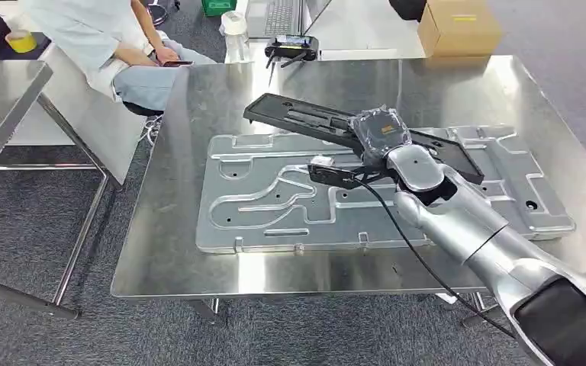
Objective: Take the parts from the cabinet and place them on the table.
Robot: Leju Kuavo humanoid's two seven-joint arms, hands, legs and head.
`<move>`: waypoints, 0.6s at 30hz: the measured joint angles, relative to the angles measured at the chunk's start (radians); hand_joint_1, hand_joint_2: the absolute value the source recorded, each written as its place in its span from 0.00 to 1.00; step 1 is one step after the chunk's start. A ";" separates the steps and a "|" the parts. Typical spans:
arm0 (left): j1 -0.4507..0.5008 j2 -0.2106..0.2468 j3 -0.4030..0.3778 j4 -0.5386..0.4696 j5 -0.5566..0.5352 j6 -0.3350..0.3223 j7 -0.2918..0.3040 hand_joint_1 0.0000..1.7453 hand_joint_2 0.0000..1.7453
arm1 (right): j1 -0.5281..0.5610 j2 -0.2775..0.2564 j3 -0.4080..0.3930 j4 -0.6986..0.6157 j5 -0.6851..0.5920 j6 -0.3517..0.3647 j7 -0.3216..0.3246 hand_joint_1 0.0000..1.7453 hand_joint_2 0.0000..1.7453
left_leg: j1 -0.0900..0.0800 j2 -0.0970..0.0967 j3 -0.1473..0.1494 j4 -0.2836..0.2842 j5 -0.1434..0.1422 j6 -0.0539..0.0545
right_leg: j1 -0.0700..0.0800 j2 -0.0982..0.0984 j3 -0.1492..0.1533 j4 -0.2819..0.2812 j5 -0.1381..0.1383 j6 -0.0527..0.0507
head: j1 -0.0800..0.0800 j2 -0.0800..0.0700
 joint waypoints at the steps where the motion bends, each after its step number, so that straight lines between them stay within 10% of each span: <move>1: 0.000 0.000 0.000 0.000 0.000 0.000 -0.001 0.00 1.00 | 0.000 0.001 -0.003 0.000 0.000 0.000 0.000 1.00 1.00 | 0.003 0.000 -0.031 0.068 -0.036 -0.006 | 0.000 0.000 0.000 0.000 -0.001 -0.002 | -0.001 0.000; 2: -0.001 0.000 0.000 0.000 0.000 0.000 -0.001 0.00 1.00 | 0.002 0.001 -0.004 0.000 0.000 0.000 0.000 0.00 0.00 | 0.006 0.001 -0.067 0.145 -0.068 -0.010 | 0.000 0.000 0.000 0.000 -0.001 -0.002 | 0.000 0.000; 5: 0.000 -0.001 0.000 0.000 0.000 0.000 0.000 0.00 1.00 | 0.011 0.001 -0.005 0.000 0.000 0.000 -0.002 0.00 0.00 | 0.012 0.002 -0.116 0.222 -0.061 -0.016 | -0.001 0.000 0.002 0.000 -0.003 -0.003 | 0.000 0.000; 8: -0.001 0.000 0.000 0.000 -0.001 0.000 -0.004 0.00 1.00 | 0.011 0.003 -0.012 0.000 0.000 0.000 -0.002 0.00 0.00 | 0.012 0.002 -0.004 -0.015 0.067 -0.007 | -0.003 0.002 0.011 0.000 -0.007 0.003 | 0.000 0.000; 9: -0.002 0.000 0.000 0.000 -0.001 0.000 -0.004 0.00 0.00 | 0.010 0.003 -0.017 0.000 0.000 0.000 -0.002 0.00 0.00 | 0.009 0.001 0.019 -0.052 0.051 -0.003 | -0.001 0.001 0.012 -0.002 -0.009 0.007 | 0.000 0.000; 15: -0.001 -0.001 0.000 0.000 0.007 0.005 -0.014 0.00 0.00 | 0.010 0.005 -0.024 -0.001 0.000 0.000 -0.003 0.00 0.00 | 0.006 0.003 0.037 -0.092 0.066 0.030 | 0.002 0.000 -0.002 0.016 -0.028 0.039 | 0.003 0.000; 18: -0.004 -0.001 0.000 0.000 0.021 0.005 -0.033 0.00 0.00 | 0.014 0.004 -0.034 -0.005 0.000 0.000 -0.006 0.00 0.00 | 0.004 0.004 0.037 -0.091 0.064 0.042 | 0.005 -0.002 -0.100 0.232 -0.129 0.038 | 0.010 0.000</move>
